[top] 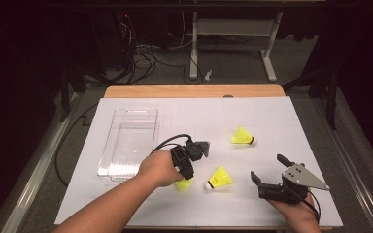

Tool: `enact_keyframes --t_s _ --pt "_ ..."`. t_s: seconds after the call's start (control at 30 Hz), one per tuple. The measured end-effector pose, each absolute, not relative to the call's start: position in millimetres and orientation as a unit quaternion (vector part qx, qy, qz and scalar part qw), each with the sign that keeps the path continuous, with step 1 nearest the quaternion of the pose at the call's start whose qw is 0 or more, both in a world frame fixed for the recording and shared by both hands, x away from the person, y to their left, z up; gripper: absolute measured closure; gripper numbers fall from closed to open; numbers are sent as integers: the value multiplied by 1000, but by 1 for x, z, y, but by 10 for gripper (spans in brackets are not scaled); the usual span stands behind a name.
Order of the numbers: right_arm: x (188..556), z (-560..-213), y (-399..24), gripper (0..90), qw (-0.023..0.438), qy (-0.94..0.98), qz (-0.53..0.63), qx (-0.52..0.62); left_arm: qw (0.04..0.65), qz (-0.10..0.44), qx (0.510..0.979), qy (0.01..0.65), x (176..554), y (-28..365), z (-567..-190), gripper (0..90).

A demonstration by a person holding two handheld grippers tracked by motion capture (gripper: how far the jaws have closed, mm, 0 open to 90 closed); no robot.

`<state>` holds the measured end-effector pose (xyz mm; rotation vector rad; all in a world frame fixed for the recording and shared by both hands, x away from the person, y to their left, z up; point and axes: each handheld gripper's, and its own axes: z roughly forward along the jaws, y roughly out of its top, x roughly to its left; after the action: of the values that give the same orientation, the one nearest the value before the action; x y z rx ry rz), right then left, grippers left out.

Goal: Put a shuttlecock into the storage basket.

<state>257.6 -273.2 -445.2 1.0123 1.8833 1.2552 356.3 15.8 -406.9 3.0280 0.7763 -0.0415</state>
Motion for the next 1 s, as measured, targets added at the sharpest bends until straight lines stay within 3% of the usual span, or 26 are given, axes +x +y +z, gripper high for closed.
enact_keyframes --t_s 0.6,1.0 --pt "258 -445 -274 4 324 715 482 389 1 8 973 232 354 15 -405 870" --pt "258 -445 -274 4 324 715 481 390 9 -1 974 226 352 20 -394 897"
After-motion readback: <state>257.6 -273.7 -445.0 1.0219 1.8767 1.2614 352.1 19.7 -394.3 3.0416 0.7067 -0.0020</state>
